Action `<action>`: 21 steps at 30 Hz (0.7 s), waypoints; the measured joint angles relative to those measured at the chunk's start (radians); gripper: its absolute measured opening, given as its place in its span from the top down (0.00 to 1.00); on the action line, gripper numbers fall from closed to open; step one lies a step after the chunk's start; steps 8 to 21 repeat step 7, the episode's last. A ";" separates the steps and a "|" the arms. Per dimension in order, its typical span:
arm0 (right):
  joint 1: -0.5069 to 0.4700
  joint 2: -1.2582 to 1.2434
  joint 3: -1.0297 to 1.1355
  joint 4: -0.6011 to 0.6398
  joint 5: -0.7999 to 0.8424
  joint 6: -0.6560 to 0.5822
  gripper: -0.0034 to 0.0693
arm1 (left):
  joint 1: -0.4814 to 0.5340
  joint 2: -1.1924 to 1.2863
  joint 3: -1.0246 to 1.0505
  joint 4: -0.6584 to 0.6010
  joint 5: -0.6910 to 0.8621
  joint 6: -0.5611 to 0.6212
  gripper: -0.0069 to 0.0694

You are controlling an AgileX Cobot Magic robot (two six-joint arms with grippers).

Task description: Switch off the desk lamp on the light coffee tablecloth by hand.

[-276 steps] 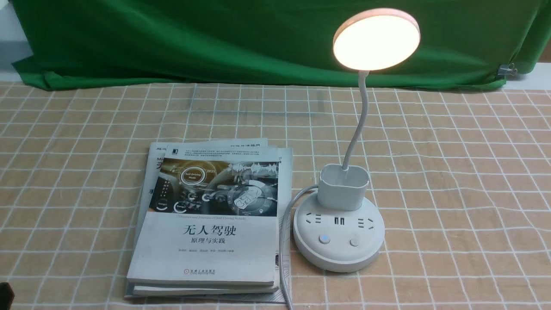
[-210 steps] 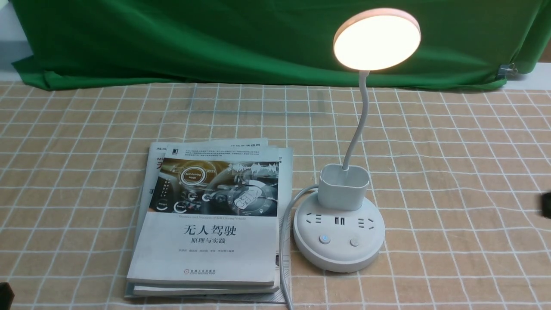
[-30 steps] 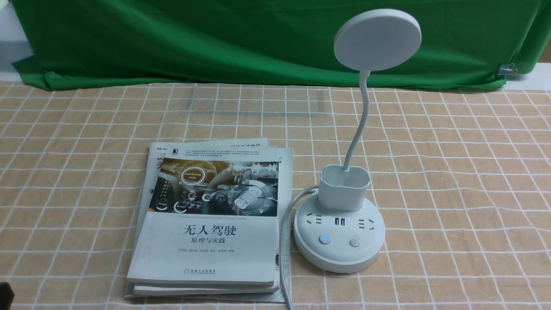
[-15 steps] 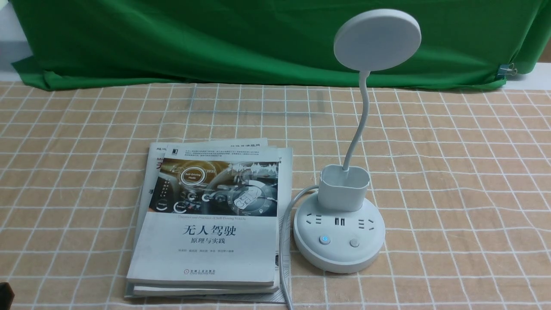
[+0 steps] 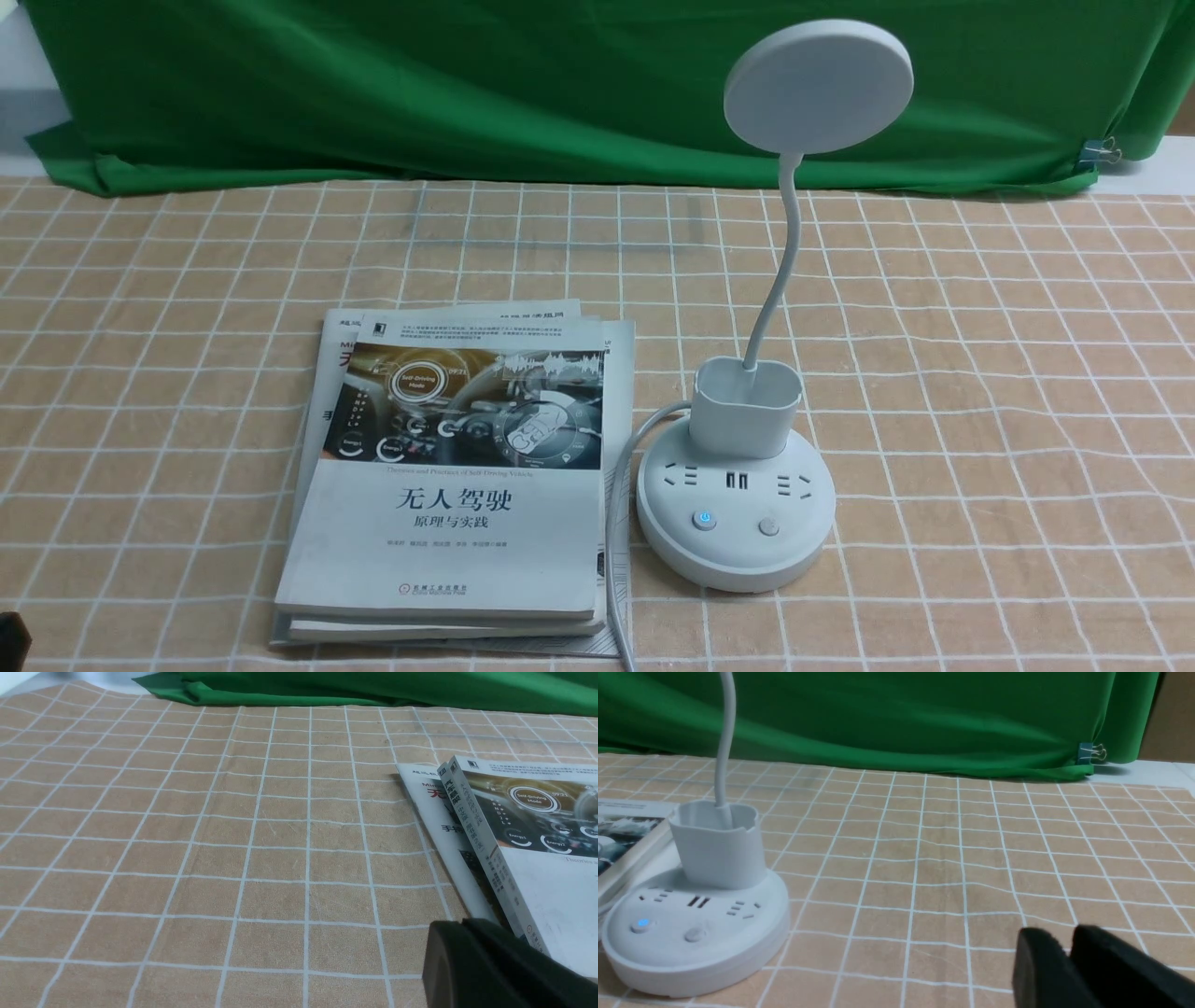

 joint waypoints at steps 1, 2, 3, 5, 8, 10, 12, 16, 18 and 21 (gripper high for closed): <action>0.000 0.000 0.000 0.000 0.000 0.000 0.78 | 0.000 0.000 0.000 0.000 0.000 0.000 0.90; 0.000 0.000 0.000 0.000 0.000 0.000 0.78 | 0.000 0.000 0.000 0.000 0.000 -0.001 0.90; 0.000 0.000 0.000 0.000 0.000 0.000 0.77 | 0.000 0.000 0.000 0.000 0.000 -0.001 0.90; 0.000 0.000 0.000 0.000 0.000 0.000 0.76 | 0.000 0.000 0.000 0.000 0.000 -0.001 0.90; 0.000 0.000 0.000 0.000 0.000 0.000 0.76 | 0.000 0.000 0.000 0.000 0.000 -0.001 0.90; 0.000 0.000 0.000 0.000 0.000 0.000 0.76 | 0.000 0.000 0.000 0.000 0.000 -0.001 0.90; 0.000 0.000 0.000 0.000 0.000 0.000 0.76 | 0.000 0.000 0.000 0.000 0.000 -0.001 0.90; 0.000 0.000 0.000 0.000 0.000 0.000 0.76 | 0.000 0.000 0.000 0.000 0.000 -0.001 0.90; 0.000 0.000 0.000 0.000 0.000 0.000 0.76 | 0.000 0.000 0.000 0.000 0.000 -0.001 0.90; 0.000 0.000 0.000 0.000 0.000 0.000 0.76 | 0.000 0.000 0.000 0.000 0.000 -0.001 0.90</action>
